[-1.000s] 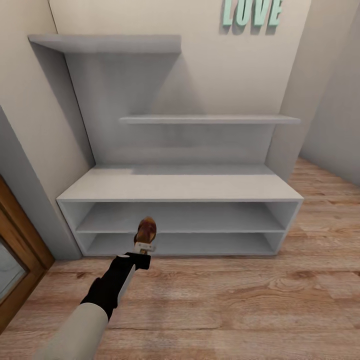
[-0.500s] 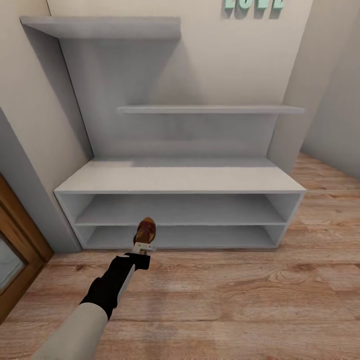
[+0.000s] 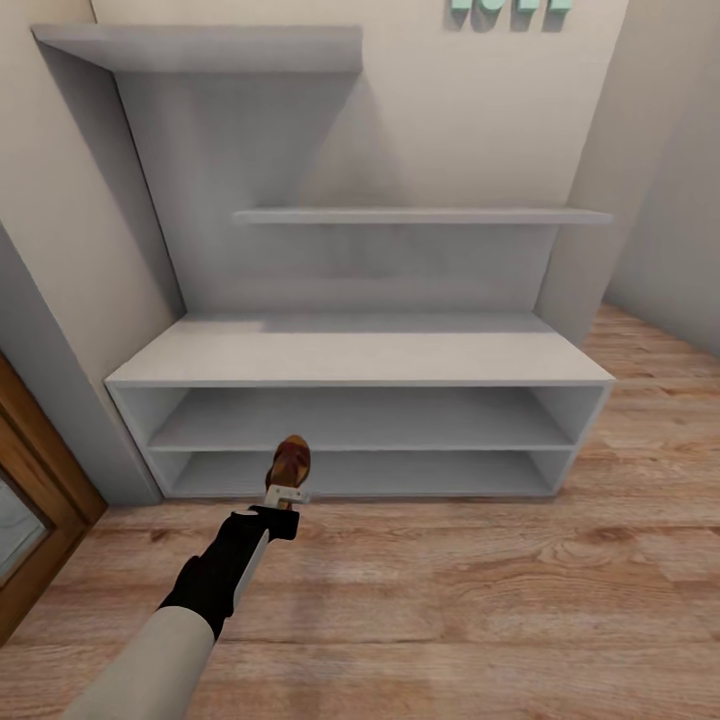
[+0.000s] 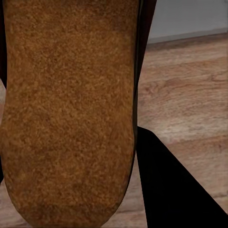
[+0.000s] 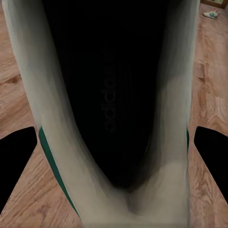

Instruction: Pick up the two gym shoes and the two sandals from the corridor floor and place them onto the hallstand (shoe rack) in the corridor, making sure they are on the rack and not on the floor. Arrange them so the two gym shoes are next to each other and the two sandals are next to each other.

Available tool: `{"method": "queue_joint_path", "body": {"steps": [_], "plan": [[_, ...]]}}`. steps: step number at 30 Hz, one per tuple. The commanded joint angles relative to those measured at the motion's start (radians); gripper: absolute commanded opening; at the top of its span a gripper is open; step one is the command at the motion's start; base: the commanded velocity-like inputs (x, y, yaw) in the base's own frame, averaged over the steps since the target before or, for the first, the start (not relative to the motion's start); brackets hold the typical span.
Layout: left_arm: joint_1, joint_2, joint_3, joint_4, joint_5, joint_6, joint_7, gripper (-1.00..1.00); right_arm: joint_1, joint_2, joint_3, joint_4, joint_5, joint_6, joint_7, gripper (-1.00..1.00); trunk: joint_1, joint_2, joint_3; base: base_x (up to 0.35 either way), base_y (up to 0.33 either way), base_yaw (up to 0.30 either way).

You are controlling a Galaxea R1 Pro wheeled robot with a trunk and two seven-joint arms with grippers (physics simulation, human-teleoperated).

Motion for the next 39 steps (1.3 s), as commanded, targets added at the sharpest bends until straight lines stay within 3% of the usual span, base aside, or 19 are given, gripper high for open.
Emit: {"method": "queue_joint_path", "body": {"steps": [1,28,39], "plan": [[0.0,0.0,0.001,-0.002,-0.012,0.004,-0.005,-1.0,-0.001,0.0,-0.003,0.001,0.003,-0.003,0.004,-1.0,0.0,0.0,-0.001,0.202,0.0,0.0],[0.0,0.001,0.003,-0.004,-0.011,0.001,-0.002,-1.0,-0.001,0.0,-0.003,0.001,0.003,-0.002,0.004,-1.0,0.0,0.0,-0.001,0.326,-0.013,0.0],[0.001,0.001,0.0,-0.004,-0.01,0.001,-0.002,-1.0,-0.001,0.0,-0.003,0.001,0.003,-0.002,0.004,-1.0,0.0,0.0,-0.001,0.102,0.0,0.0]]}}
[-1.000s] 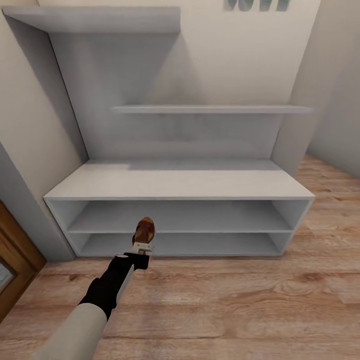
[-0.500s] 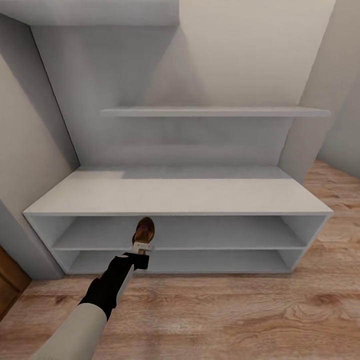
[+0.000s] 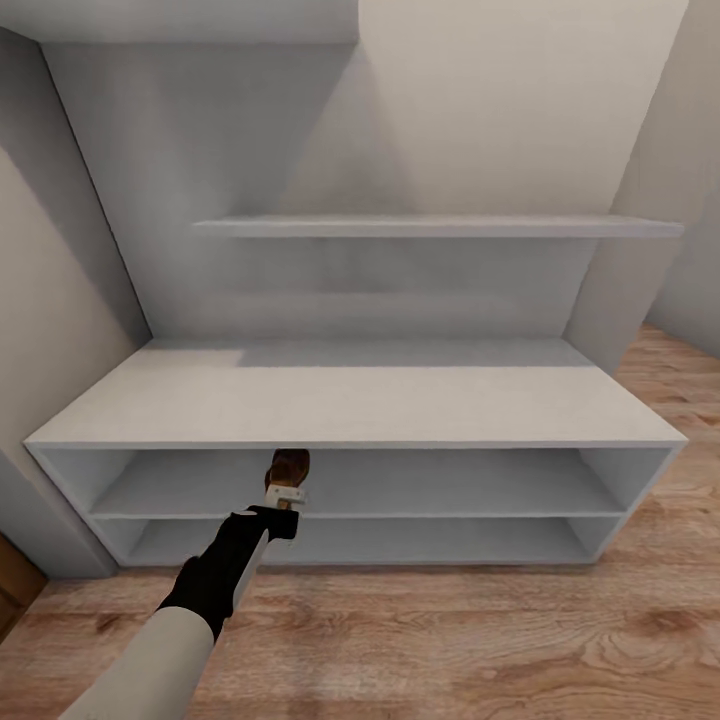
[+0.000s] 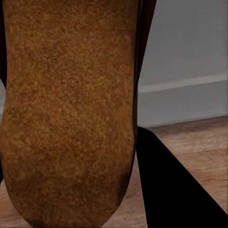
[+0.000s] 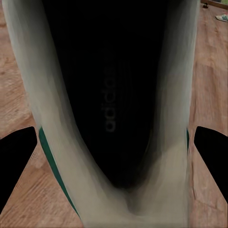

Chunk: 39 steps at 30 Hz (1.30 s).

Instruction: Pick up the two gym shoes and the two sandals from the corridor floor and place them onto the hallstand (shoe rack) in the corridor, making sure they are on the rack and not on the floor. Arrange them so the two gym shoes are next to each other and the two sandals are next to each other.

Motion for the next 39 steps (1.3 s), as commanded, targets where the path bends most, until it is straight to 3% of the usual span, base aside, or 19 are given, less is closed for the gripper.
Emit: {"method": "queue_joint_path", "body": {"steps": [1,13,39], "plan": [[0.0,0.0,-0.001,-0.001,-0.014,0.005,-0.005,-1.0,-0.001,0.0,-0.003,0.001,0.003,-0.003,0.004,-1.0,0.0,0.0,-0.001,0.234,0.0,0.0],[0.0,-0.001,-0.002,0.008,-0.014,0.004,-0.001,-1.0,-0.001,0.0,-0.003,0.002,0.003,-0.003,0.004,-1.0,0.0,0.0,-0.001,0.255,-0.1,0.0],[0.003,0.0,0.002,-0.002,-0.015,0.002,-0.002,-1.0,-0.001,0.0,-0.003,0.004,0.003,-0.003,0.003,-1.0,0.0,0.0,-0.001,0.061,-0.006,0.0]]}}
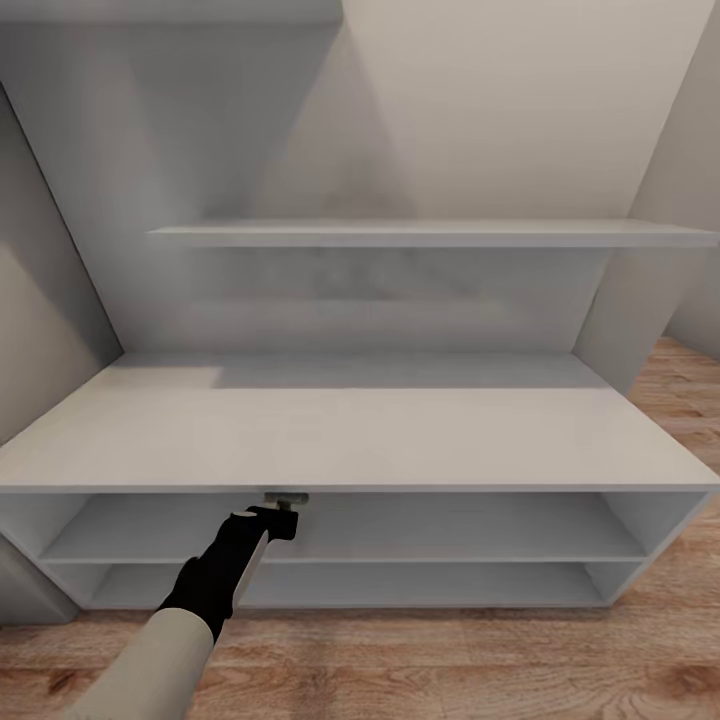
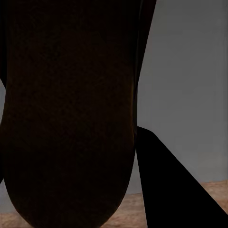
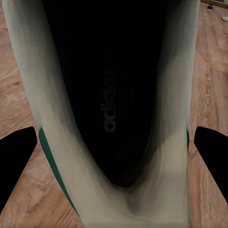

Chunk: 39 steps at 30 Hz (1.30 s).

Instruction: Pick up the two gym shoes and the two sandals from the corridor floor and place them onto the hallstand (shoe rack) in the corridor, making sure they are on the rack and not on the floor. Arrange them so the two gym shoes are next to each other and the two sandals are next to each other.

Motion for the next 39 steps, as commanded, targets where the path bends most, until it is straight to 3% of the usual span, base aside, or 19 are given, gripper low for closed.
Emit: {"method": "queue_joint_path", "body": {"steps": [1,15,16,30,39], "plan": [[0.0,0.0,0.0,-0.002,-0.013,0.005,-0.005,-1.0,-0.001,0.0,-0.003,0.001,0.003,-0.003,0.004,-1.0,0.0,0.0,-0.001,0.063,0.0,0.0],[0.0,0.0,-0.002,-0.002,-0.012,0.005,-0.007,-1.0,-0.001,0.0,-0.003,0.001,0.003,-0.003,0.004,-1.0,0.0,0.0,-0.001,0.043,0.0,0.0],[0.0,0.0,-0.002,-0.002,-0.012,0.005,-0.007,1.0,-0.001,0.0,-0.003,0.001,0.003,-0.003,0.004,-1.0,0.0,0.0,-0.001,0.003,0.0,0.0],[0.001,0.001,-0.002,-0.002,-0.013,0.007,-0.008,1.0,-0.001,0.0,-0.003,0.001,0.003,-0.003,0.004,-1.0,0.0,0.0,-0.001,-0.004,0.0,0.0],[0.001,0.003,-0.002,-0.002,-0.013,0.005,-0.008,1.0,-0.001,0.0,-0.003,0.001,0.003,-0.003,0.004,-1.0,0.0,0.0,-0.001,-0.252,0.0,0.0]]}}
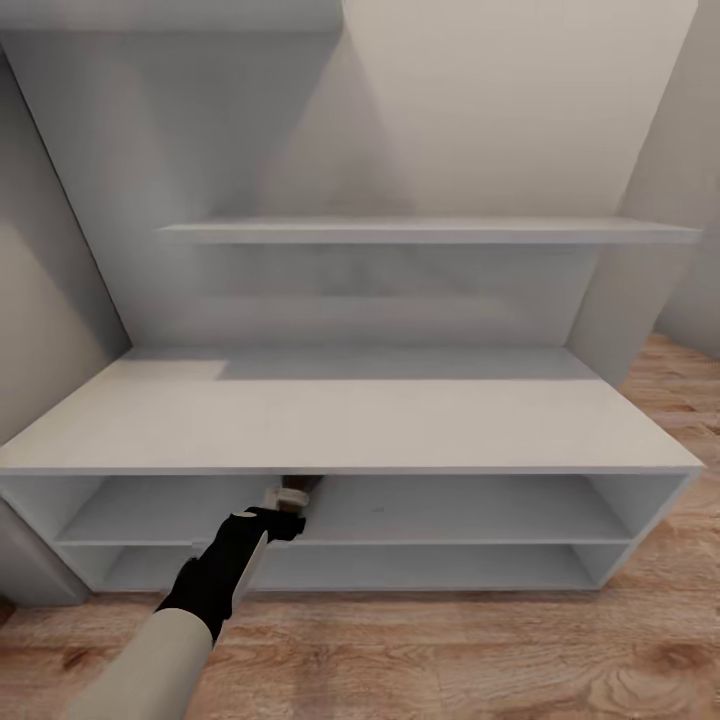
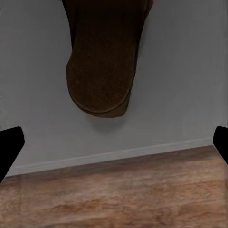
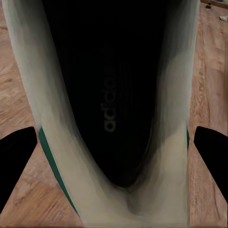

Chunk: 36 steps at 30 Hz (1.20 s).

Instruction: Pick up the two gym shoes and the two sandals from the corridor floor and place them onto the hallstand (shoe rack) in the corridor, making sure they are on the rack and not on the floor. Arrange them so the two gym shoes are next to each other and the two sandals are next to each other.

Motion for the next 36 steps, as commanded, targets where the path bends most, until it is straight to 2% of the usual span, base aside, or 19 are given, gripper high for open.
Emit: {"method": "queue_joint_path", "body": {"steps": [1,12,29,33,36], "plan": [[0.0,0.0,0.0,-0.001,-0.01,0.005,-0.003,1.0,-0.001,0.0,-0.003,0.001,0.003,-0.003,0.004,-1.0,-0.001,0.0,-0.001,-0.321,0.0,0.0],[0.0,-0.001,-0.001,-0.001,-0.01,0.004,-0.001,1.0,-0.001,0.0,-0.003,0.001,0.003,-0.003,0.004,-1.0,-0.001,0.0,-0.001,-0.329,-0.039,0.0],[0.001,-0.001,0.001,-0.002,-0.008,-0.004,0.0,1.0,-0.001,0.001,-0.003,0.001,0.003,-0.003,0.004,-1.0,-0.001,0.0,-0.001,-0.233,-0.206,0.0],[0.026,0.003,0.016,-0.001,-0.008,-0.067,-0.005,1.0,-0.001,0.001,-0.003,0.001,0.003,-0.003,0.004,-1.0,-0.001,0.0,-0.001,-0.234,-0.205,0.0],[0.092,0.012,0.06,0.0,-0.007,-0.152,-0.014,1.0,-0.001,0.002,-0.003,0.002,0.003,-0.003,0.004,-1.0,-0.001,0.0,-0.001,-0.247,-0.198,0.0]]}}
